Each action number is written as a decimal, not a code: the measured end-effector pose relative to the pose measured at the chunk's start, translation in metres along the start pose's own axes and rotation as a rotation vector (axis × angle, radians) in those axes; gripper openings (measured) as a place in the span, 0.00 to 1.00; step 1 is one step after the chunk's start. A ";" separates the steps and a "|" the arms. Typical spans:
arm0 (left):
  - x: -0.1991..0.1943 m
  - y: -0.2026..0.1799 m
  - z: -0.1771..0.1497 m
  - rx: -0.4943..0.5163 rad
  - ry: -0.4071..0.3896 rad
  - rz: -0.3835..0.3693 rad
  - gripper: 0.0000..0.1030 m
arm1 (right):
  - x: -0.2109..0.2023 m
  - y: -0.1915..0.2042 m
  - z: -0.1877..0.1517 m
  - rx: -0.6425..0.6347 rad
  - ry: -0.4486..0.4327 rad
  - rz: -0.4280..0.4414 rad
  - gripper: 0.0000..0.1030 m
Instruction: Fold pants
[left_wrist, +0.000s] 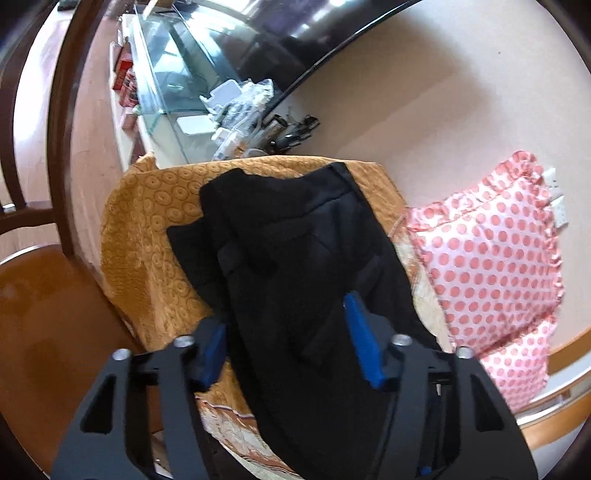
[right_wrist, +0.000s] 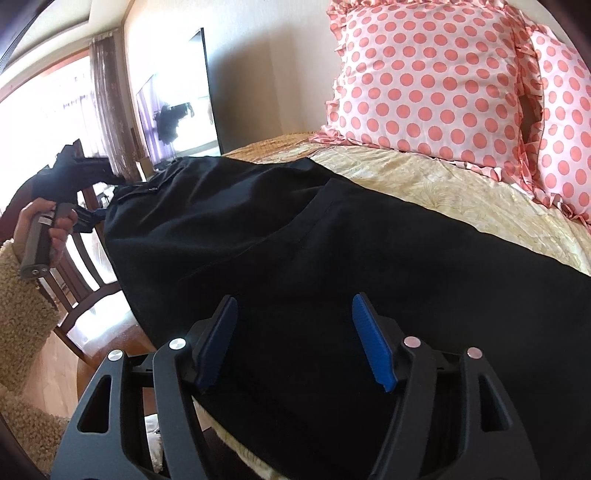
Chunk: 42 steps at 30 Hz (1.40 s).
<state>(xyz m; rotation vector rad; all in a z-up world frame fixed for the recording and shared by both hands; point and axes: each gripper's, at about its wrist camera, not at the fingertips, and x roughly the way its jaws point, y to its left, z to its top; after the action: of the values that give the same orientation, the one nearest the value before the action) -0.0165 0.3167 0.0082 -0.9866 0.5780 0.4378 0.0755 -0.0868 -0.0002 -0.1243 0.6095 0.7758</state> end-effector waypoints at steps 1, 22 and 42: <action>0.001 -0.003 -0.001 0.024 -0.006 0.032 0.37 | -0.003 -0.002 -0.001 0.006 -0.005 0.000 0.66; -0.052 -0.250 -0.105 0.732 -0.090 -0.212 0.10 | -0.098 -0.087 -0.038 0.241 -0.164 -0.144 0.69; 0.016 -0.315 -0.393 1.142 0.465 -0.528 0.10 | -0.182 -0.173 -0.112 0.522 -0.207 -0.409 0.69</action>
<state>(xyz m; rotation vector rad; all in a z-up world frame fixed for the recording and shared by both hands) 0.0810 -0.1773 0.0350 -0.0837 0.8013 -0.5891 0.0416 -0.3597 -0.0101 0.3017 0.5479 0.2141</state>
